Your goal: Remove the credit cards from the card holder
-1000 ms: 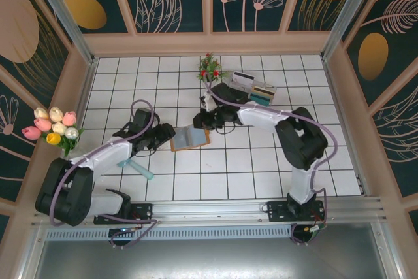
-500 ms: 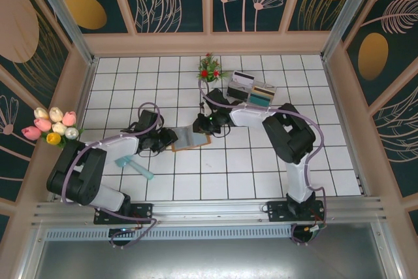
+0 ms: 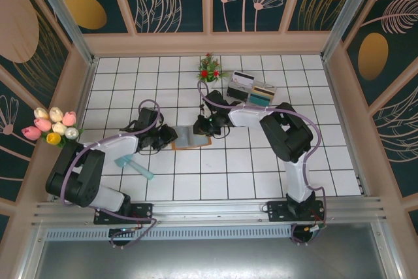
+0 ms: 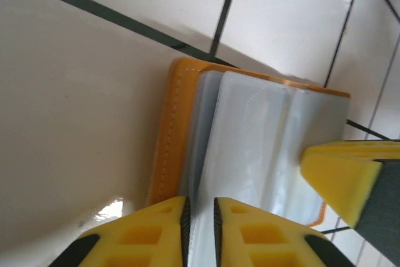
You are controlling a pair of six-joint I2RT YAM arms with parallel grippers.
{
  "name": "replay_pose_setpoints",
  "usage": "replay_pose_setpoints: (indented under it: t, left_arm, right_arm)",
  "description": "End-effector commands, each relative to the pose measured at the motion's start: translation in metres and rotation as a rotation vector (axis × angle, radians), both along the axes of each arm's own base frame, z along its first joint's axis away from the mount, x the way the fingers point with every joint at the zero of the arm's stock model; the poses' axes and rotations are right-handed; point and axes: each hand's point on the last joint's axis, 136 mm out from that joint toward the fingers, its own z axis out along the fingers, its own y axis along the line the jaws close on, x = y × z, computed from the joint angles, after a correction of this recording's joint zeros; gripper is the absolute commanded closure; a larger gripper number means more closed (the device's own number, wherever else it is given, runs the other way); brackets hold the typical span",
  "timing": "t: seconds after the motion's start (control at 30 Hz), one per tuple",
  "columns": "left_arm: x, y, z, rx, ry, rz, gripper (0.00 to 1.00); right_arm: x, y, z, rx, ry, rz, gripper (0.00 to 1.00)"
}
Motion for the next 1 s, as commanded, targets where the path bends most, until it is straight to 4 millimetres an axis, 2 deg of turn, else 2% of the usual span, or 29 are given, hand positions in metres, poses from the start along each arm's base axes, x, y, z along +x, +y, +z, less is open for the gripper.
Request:
replay_pose_setpoints:
  t: [0.0,0.07,0.2,0.4,0.57,0.7,0.97]
  left_arm:
    - [0.011,-0.007,0.013,-0.023,-0.043,-0.03,0.82]
    - [0.01,-0.003,0.007,0.003,-0.03,-0.023,0.81]
    - [0.01,-0.001,0.007,0.013,-0.036,-0.024,0.74]
    - [0.012,-0.025,0.027,-0.144,-0.096,-0.078,0.74]
    - [0.012,-0.033,0.045,-0.187,-0.159,-0.135,0.73]
    - [0.01,-0.04,0.056,-0.232,-0.192,-0.176,0.73]
    - [0.011,-0.055,0.062,-0.323,-0.204,-0.228,0.68]
  right_arm:
    - [-0.016,-0.022,-0.046,-0.117,0.097,-0.029,0.81]
    - [-0.017,-0.022,-0.047,-0.117,0.101,-0.03,0.81]
    - [-0.019,-0.024,-0.049,-0.12,0.105,-0.03,0.81]
    - [-0.02,-0.023,-0.047,-0.113,0.104,-0.024,0.81]
    - [-0.022,-0.018,-0.041,-0.073,0.11,-0.015,0.81]
    - [-0.021,-0.011,-0.029,-0.015,0.106,-0.003,0.8]
    - [-0.011,-0.004,0.008,0.138,0.083,-0.006,0.76]
